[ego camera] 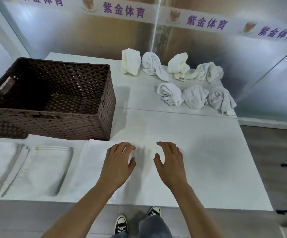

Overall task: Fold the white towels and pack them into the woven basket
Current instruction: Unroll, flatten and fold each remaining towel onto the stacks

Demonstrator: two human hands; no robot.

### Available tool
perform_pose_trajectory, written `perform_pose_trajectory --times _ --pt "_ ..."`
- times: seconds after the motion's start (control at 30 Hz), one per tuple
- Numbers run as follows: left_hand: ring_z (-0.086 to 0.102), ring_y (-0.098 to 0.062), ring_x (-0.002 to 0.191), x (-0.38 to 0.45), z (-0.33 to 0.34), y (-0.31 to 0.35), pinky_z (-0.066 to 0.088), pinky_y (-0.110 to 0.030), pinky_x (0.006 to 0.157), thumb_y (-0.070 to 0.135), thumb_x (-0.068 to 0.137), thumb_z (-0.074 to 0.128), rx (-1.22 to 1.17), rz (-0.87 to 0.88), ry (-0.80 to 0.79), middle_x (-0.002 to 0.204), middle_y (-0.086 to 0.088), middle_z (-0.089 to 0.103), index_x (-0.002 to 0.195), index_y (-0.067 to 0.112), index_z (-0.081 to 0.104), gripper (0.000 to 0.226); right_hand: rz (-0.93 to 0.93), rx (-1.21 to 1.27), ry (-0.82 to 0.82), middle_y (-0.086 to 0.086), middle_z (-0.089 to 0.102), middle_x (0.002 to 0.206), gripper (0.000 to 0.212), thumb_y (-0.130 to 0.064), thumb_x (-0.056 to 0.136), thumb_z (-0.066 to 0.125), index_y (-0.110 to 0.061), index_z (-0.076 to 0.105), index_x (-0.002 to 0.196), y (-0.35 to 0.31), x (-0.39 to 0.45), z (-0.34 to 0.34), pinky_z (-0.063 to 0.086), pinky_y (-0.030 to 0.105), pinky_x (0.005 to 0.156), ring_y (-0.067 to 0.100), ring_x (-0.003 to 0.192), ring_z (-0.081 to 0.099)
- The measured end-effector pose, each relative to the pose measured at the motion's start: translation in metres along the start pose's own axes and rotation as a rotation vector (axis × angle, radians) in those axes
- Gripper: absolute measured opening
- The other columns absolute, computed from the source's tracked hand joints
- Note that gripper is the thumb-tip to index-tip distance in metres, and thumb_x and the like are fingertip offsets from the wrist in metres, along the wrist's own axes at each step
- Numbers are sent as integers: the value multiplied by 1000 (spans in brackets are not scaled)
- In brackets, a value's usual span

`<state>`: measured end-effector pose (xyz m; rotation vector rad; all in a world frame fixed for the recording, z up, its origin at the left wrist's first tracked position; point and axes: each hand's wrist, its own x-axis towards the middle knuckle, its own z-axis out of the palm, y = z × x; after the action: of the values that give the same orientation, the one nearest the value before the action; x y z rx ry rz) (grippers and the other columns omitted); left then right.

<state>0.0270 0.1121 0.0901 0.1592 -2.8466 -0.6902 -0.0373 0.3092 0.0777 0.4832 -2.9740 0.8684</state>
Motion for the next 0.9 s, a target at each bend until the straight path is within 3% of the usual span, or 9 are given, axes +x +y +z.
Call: perform_pose_trajectory --times 0.23,0.53,0.8,0.9 --pt "57 -20 109 50 33 21 42 -33 94 20 83 71 22 8 -78 117 8 61 113 24 66 31 110 52 0 -6 54 128 42 -20 94 62 -26 56 135 46 34 -15 32 26 96 17 114 53" --pt "51 -19 118 125 99 42 35 -32 100 24 91 62 37 -168 -232 124 12 57 121 27 62 30 107 122 -40 -3 55 125 41 -17 93 65 -24 59 133 134 132 -8 35 28 94 21 109 57" --pt "51 -22 123 186 164 42 35 -34 104 27 93 59 104 -243 -344 132 8 54 131 26 57 38 95 141 -126 1 55 130 44 -16 93 63 -21 57 137 201 232 5 35 28 101 22 119 54" --pt "55 -25 120 198 184 37 40 -38 100 25 87 66 101 -259 -360 132 6 57 130 24 60 43 96 146 -118 4 52 130 51 -16 91 65 -21 53 141 215 270 8 41 36 100 26 115 55"
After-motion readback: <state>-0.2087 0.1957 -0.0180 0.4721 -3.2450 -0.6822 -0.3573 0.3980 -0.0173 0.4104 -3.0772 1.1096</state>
